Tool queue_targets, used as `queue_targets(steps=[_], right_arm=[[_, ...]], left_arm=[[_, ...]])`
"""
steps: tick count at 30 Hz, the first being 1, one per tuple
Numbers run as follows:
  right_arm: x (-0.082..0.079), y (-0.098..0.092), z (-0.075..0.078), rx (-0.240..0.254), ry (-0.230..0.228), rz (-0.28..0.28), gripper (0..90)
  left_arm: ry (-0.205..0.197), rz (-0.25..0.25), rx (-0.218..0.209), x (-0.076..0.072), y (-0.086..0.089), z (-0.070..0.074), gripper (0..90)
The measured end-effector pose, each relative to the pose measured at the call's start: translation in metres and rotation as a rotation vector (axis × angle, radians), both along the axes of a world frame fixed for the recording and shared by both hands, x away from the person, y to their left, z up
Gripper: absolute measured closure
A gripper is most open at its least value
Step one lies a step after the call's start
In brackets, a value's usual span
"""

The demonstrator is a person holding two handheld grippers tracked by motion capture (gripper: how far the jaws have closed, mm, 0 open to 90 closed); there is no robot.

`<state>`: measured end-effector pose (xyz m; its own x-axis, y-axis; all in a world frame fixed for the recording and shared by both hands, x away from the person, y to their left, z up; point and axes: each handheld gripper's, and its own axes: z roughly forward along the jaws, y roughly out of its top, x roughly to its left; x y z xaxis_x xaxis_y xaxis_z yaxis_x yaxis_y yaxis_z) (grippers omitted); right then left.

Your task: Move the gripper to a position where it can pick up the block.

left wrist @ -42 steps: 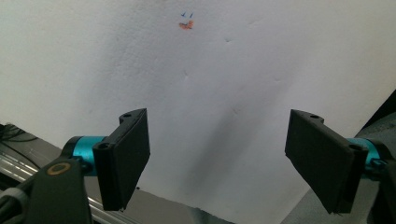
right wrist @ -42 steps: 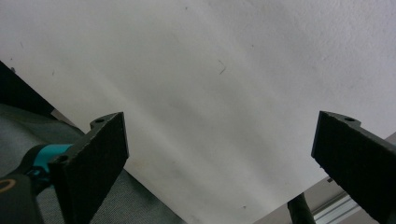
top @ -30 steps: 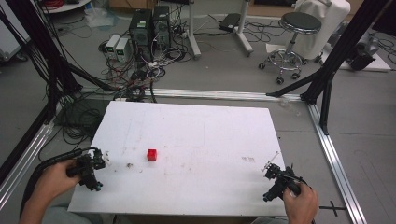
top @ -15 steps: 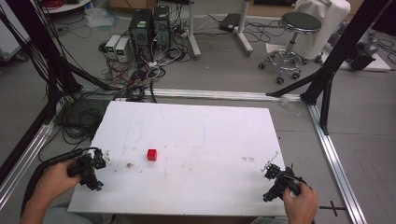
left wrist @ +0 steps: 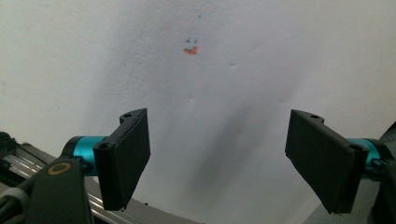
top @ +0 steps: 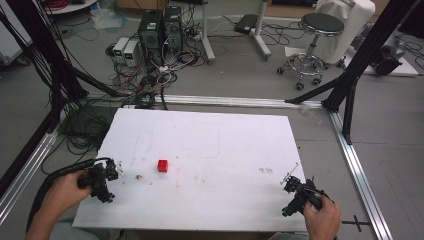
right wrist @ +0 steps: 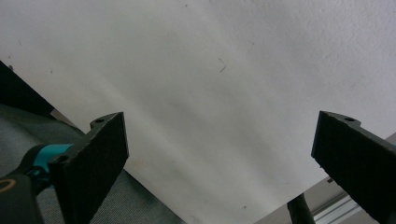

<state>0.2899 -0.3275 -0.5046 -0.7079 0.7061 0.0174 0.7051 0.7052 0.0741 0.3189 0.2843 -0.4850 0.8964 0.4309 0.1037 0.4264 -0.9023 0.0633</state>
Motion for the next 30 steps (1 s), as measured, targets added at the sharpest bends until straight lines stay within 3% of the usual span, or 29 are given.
queue_targets(steps=[9, 15, 19, 30], right_arm=[[-0.002, -0.002, 0.001, 0.007, 0.0, -0.006, 3.1], [-0.005, -0.004, 0.002, 0.01, 0.0, -0.012, 3.1], [-0.006, -0.005, 0.001, 0.013, 0.0, -0.018, 3.1], [-0.005, -0.005, 0.0, 0.005, 0.005, -0.016, 3.1]], left_arm=[[-0.013, -0.027, -0.011, 0.014, -0.008, 0.009, 22.4], [-0.015, -0.079, 0.012, 0.026, -0.018, 0.015, 22.4], [-0.008, -0.083, 0.015, 0.033, -0.023, 0.016, 22.4], [-0.012, -0.159, 0.032, 0.046, -0.037, 0.016, 22.4]])
